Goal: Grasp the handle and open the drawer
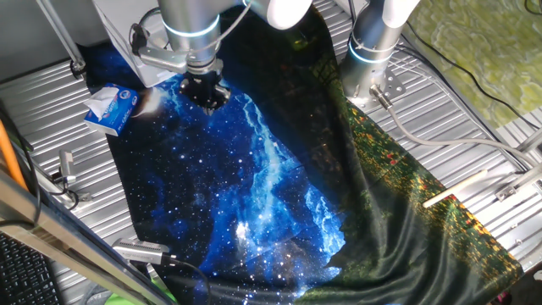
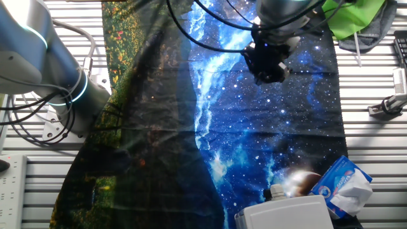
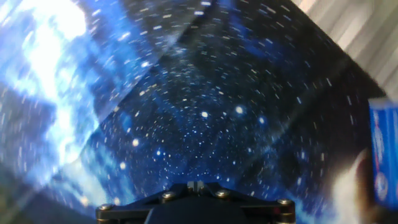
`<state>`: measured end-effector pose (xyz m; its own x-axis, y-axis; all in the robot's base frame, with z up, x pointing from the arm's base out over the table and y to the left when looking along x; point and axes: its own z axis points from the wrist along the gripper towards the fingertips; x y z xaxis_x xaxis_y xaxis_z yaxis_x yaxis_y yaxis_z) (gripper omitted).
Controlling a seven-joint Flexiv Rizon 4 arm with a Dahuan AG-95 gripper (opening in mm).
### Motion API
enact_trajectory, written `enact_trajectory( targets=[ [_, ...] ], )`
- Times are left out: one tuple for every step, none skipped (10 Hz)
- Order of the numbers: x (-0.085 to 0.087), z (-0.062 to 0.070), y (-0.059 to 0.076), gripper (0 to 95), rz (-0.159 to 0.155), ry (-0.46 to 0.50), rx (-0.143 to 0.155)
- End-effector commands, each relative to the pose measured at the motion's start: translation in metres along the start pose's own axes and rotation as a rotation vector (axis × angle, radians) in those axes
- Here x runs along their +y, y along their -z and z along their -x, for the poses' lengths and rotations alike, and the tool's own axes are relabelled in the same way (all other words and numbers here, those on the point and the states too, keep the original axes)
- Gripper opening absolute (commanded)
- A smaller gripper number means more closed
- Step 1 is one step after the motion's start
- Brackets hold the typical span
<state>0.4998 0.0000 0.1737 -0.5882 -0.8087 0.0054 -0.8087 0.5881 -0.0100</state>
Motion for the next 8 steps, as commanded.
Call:
enact_trajectory(
  targets=[
    [0.001, 0.012, 0.002, 0.0, 0.145, 0.378, 0.033],
    [0.003, 0.017, 0.001, 0.0, 0.166, 0.4, 0.105],
    [0.003, 0.019, 0.0, 0.0, 0.171, 0.405, 0.129],
    [0.004, 0.022, -0.001, 0.0, 0.188, 0.395, 0.183],
    [0.004, 0.023, -0.001, 0.0, 0.182, 0.39, 0.214],
    [0.004, 0.023, -0.002, 0.0, 0.164, 0.382, 0.255],
    [0.004, 0.023, -0.002, 0.0, 0.144, 0.379, 0.3],
    [0.004, 0.023, -0.003, 0.0, 0.113, 0.381, 0.361]
  ],
)
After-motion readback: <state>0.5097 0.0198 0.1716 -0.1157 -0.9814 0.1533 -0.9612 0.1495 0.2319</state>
